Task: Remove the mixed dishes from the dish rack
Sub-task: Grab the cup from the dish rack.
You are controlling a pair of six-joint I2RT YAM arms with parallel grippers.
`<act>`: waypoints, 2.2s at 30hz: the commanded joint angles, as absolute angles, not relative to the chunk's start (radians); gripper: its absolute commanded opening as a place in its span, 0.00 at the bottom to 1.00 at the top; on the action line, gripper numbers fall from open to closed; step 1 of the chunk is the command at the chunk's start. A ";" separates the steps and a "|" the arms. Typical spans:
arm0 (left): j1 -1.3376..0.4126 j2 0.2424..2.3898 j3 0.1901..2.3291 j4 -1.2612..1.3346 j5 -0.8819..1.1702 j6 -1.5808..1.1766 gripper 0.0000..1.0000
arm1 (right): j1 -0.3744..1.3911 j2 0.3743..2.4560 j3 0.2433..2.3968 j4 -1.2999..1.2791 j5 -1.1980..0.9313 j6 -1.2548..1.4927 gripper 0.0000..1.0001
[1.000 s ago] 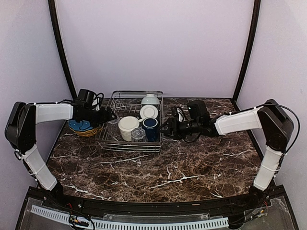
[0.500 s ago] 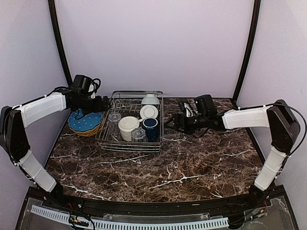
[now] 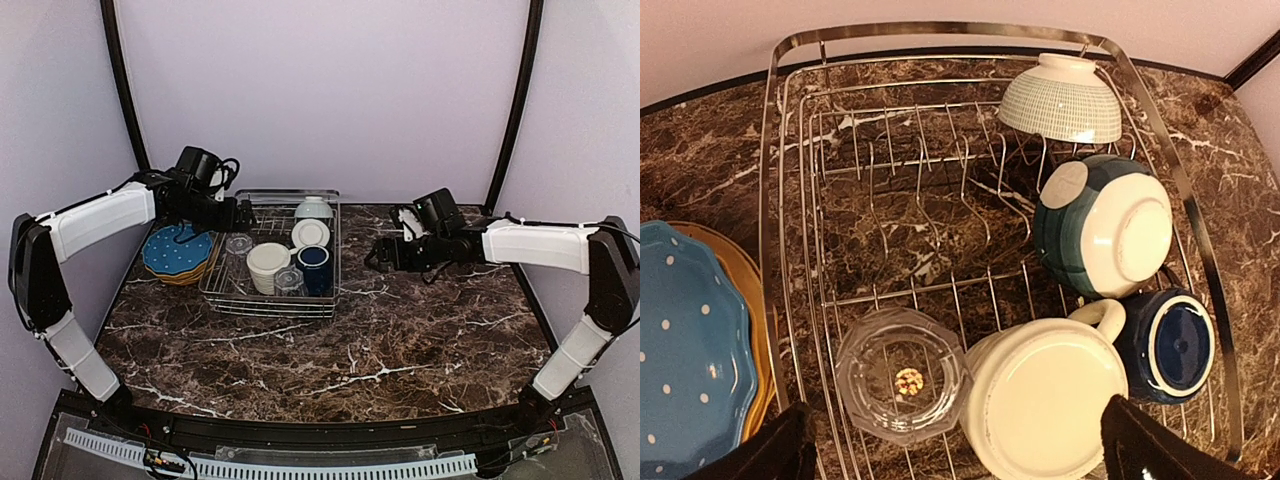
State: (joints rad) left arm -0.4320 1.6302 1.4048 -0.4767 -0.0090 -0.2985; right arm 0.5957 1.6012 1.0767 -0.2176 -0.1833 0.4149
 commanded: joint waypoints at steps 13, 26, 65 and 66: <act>-0.494 1.847 1.556 -0.622 -0.243 -0.371 0.96 | 0.600 1.562 1.012 -0.234 -0.124 0.416 0.96; -0.512 1.912 1.562 -0.627 -0.259 -0.374 0.78 | 0.600 1.555 0.964 -0.205 -0.137 0.443 0.94; -0.542 1.535 1.157 0.420 0.531 -0.863 0.35 | 0.600 1.508 0.801 0.332 -0.537 0.648 0.94; -0.552 1.560 1.144 0.462 0.538 -0.912 0.35 | 0.601 1.504 0.787 0.379 -0.554 0.666 0.94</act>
